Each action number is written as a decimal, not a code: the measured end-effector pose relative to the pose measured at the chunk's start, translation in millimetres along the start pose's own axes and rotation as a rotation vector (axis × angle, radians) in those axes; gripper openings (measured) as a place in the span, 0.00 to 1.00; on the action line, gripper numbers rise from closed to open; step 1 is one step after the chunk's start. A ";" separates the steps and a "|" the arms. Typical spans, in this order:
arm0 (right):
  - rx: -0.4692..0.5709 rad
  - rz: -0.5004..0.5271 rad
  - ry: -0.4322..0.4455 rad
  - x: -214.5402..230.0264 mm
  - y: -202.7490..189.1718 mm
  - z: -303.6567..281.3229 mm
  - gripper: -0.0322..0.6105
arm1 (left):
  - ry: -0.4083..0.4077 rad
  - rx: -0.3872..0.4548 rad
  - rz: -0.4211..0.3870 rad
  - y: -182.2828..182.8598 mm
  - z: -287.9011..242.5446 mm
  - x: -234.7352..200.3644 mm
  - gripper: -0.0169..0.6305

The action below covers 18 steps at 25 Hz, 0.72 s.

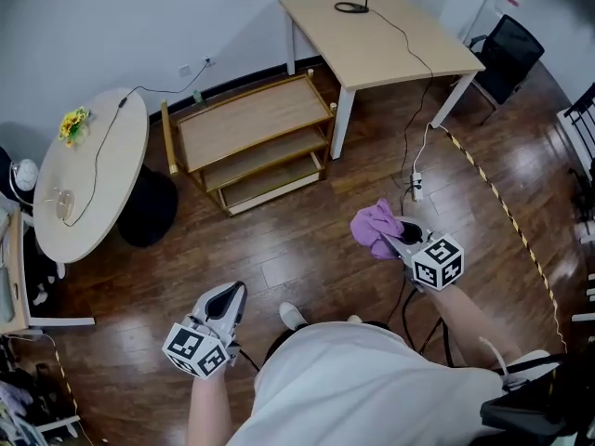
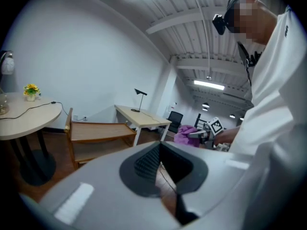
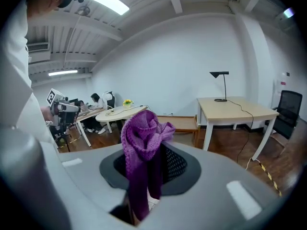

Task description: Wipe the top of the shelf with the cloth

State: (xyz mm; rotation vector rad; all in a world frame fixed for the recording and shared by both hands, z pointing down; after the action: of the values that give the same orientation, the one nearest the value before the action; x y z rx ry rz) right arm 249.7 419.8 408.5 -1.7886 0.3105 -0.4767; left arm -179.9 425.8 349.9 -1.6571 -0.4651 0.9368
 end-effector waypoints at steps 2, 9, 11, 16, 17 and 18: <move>0.029 -0.009 0.002 2.4 4.7 30.4 0.20 | -0.028 -0.006 0.001 -5.3 -15.4 28.1 0.05; 0.058 -0.052 0.023 15.8 -4.9 114.7 0.20 | -0.128 -0.058 -0.026 -29.8 -62.7 127.1 0.05; 0.062 -0.062 0.022 23.2 -10.7 133.5 0.20 | -0.140 -0.076 -0.013 -40.8 -70.2 151.1 0.05; 0.077 -0.067 0.026 39.2 -19.0 155.5 0.20 | -0.150 -0.106 -0.011 -56.3 -81.8 183.4 0.05; 0.082 -0.066 0.030 42.0 -19.1 158.0 0.20 | -0.150 -0.107 -0.012 -58.2 -84.1 187.3 0.05; 0.088 -0.065 0.034 44.8 -18.5 159.8 0.20 | -0.149 -0.107 -0.013 -59.6 -86.4 190.4 0.05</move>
State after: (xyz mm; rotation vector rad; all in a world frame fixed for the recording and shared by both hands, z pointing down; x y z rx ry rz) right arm 364.0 541.2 398.6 -1.7104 0.2520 -0.5592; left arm 12.7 526.6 347.1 -1.6849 -0.6362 1.0463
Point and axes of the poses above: the fingertips, and each gripper's own axes: z backward along the fingers, x to its right, y out of its top, the point moved 9 cm from there along z, backward along the fingers, and after that the axes turned 14 degrees about x, right-handed, at the moved point
